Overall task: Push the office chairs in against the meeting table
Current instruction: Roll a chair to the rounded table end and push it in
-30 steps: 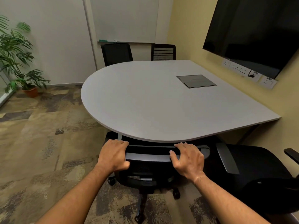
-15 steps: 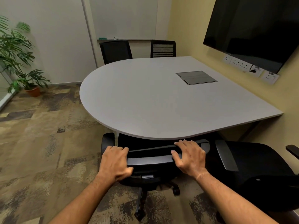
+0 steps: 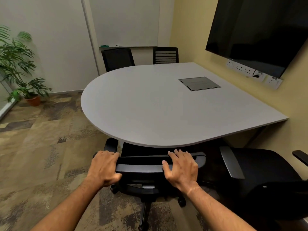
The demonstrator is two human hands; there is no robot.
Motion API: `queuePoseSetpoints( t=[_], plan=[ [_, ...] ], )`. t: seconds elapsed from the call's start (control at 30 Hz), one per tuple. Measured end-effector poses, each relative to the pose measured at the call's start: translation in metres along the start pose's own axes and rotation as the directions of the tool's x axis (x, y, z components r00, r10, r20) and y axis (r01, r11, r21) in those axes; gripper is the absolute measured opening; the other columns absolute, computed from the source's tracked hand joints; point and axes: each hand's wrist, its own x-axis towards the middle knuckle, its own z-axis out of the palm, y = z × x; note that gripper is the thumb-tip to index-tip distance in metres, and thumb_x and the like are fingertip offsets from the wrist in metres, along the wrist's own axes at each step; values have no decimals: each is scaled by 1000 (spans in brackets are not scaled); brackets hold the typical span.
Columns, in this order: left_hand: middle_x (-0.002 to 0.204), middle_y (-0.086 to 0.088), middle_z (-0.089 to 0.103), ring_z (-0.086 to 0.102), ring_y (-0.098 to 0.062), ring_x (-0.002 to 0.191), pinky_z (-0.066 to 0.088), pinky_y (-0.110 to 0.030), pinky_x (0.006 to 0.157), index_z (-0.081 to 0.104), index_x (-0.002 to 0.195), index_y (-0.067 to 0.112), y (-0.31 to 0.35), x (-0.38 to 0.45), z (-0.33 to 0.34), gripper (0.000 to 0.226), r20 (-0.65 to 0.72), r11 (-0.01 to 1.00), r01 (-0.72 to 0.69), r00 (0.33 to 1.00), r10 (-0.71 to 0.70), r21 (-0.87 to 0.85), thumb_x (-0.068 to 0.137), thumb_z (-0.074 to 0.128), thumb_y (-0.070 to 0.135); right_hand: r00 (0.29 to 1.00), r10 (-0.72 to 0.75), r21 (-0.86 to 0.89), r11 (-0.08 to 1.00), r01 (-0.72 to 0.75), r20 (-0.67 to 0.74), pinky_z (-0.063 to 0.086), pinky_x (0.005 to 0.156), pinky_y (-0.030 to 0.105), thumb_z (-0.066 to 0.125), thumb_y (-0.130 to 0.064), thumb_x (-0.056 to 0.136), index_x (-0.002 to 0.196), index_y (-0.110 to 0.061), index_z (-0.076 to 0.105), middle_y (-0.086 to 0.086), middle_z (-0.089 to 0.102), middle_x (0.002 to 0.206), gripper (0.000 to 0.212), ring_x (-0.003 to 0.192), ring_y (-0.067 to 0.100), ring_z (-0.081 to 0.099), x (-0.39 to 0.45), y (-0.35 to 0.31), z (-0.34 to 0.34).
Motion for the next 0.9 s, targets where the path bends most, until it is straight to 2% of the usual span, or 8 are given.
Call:
queuePoseSetpoints(
  t=[0.2, 0.3, 0.47, 0.63, 0.8, 0.9],
  plan=[
    [73, 2, 60, 55, -21, 70, 43, -36, 77, 54, 78, 22, -27, 0, 5, 38, -39, 997, -83, 996, 83, 8, 56, 48, 51, 997, 80, -4, 997, -80, -22, 48, 98, 43, 40, -55, 81, 107, -17, 75, 10, 73, 110, 58, 108, 26, 66, -9, -29, 2],
    [76, 2, 61, 56, -21, 73, 43, -35, 79, 53, 79, 23, -52, 1, 6, 37, -15, 992, -127, 992, 128, 11, 58, 46, 52, 991, 129, -1, 992, -129, -41, 49, 97, 43, 39, -56, 81, 107, -17, 75, 9, 73, 109, 59, 108, 26, 66, -15, -55, 5],
    [81, 1, 62, 56, -21, 77, 40, -36, 82, 49, 80, 23, -83, -1, 4, 34, 7, 983, -185, 983, 185, 23, 61, 45, 52, 985, 169, -24, 985, -170, -29, 41, 106, 41, 31, -59, 83, 119, -18, 70, 8, 68, 122, 67, 120, 24, 59, -23, -89, 7],
    [80, 3, 62, 56, -21, 77, 43, -37, 84, 55, 84, 23, -108, -11, 5, 38, -2, 976, -216, 976, 216, 5, 61, 46, 52, 988, 156, -66, 986, -155, 10, 35, 111, 39, 23, -63, 86, 129, -19, 63, 7, 63, 131, 73, 128, 22, 53, -33, -114, 8],
    [75, 3, 59, 56, -21, 73, 44, -35, 80, 51, 78, 22, -134, -31, 6, 33, -32, 977, -204, 979, 202, -68, 58, 48, 48, 992, 35, -86, 996, -25, 122, 24, 117, 41, 10, -77, 88, 143, -17, 47, 11, 51, 144, 90, 138, 24, 41, -40, -139, 8],
    [78, 2, 60, 57, -21, 75, 47, -36, 82, 56, 83, 20, -149, -44, 6, 37, -33, 981, -169, 986, 166, -100, 58, 50, 46, 986, -10, -60, 998, 20, 168, 15, 120, 42, 5, -82, 84, 149, -15, 36, 13, 42, 151, 98, 142, 23, 33, -43, -155, 10]
  ],
)
